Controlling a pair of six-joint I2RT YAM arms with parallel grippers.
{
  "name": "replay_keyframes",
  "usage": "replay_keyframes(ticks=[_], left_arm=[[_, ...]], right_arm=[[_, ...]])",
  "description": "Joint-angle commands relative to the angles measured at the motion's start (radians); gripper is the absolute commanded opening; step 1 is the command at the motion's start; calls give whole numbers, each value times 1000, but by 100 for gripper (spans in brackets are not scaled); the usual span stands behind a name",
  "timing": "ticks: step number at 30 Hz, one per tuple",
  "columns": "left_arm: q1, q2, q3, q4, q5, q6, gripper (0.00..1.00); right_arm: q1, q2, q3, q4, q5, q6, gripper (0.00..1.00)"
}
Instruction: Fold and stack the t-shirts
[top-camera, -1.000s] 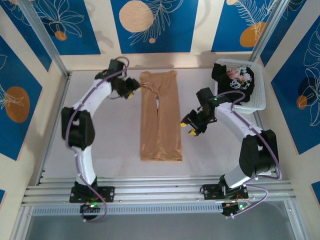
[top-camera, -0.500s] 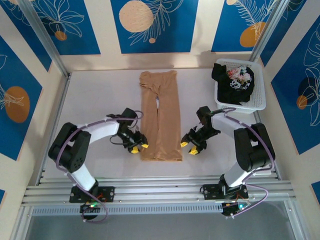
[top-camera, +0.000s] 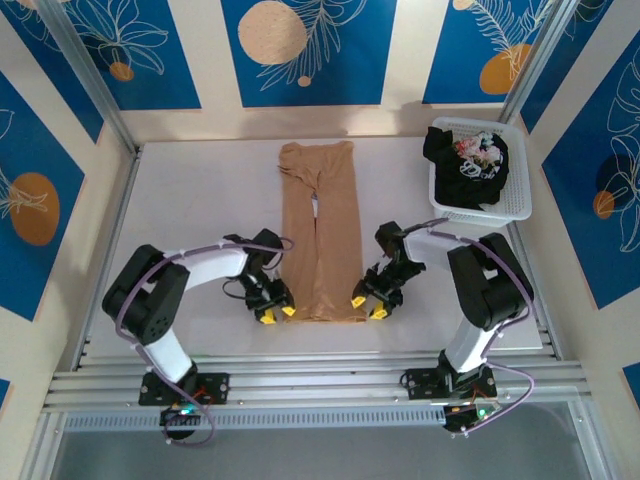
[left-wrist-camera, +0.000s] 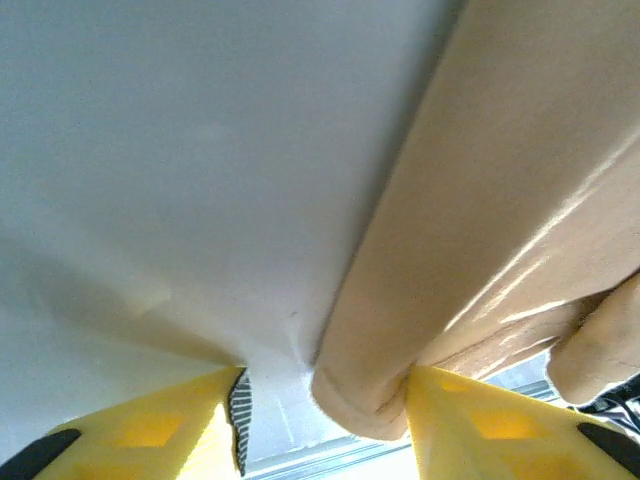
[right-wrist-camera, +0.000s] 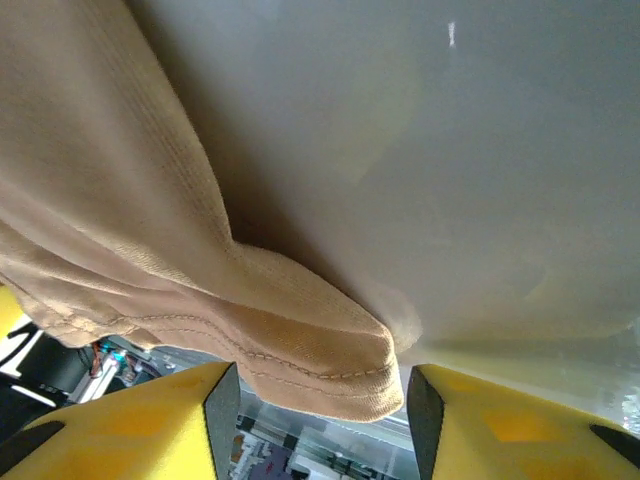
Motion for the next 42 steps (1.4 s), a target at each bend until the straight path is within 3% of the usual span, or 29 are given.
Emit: replay_keyframes(ticks=[1, 7, 10, 16, 19, 24, 29, 36, 42], left_arm=[[-33, -17, 2, -9, 9, -32, 48], [-72, 25, 21, 98, 31, -112, 48], [-83, 46, 38, 108, 20, -116, 42], [-84, 31, 38, 76, -36, -104, 14], [-85, -6, 17, 44, -41, -90, 1], [-92, -112, -35, -7, 18, -73, 0], [-82, -180, -4, 6, 10, -101, 0], [-9, -142, 133, 15, -90, -126, 0], [88, -34, 290, -4, -86, -75, 0]], right_arm=[[40, 35, 37, -22, -1, -5, 51], [80, 81, 91, -35, 8, 4, 48], [86, 106, 110, -52, 23, 1, 42], [97, 119, 117, -104, 69, -3, 10], [110, 74, 107, -145, 92, -12, 0], [150, 33, 95, -200, -2, -26, 0], [132, -19, 136, -212, -27, 18, 0], [64, 28, 298, -272, 14, 25, 0], [-7, 119, 471, -305, 36, 13, 0]])
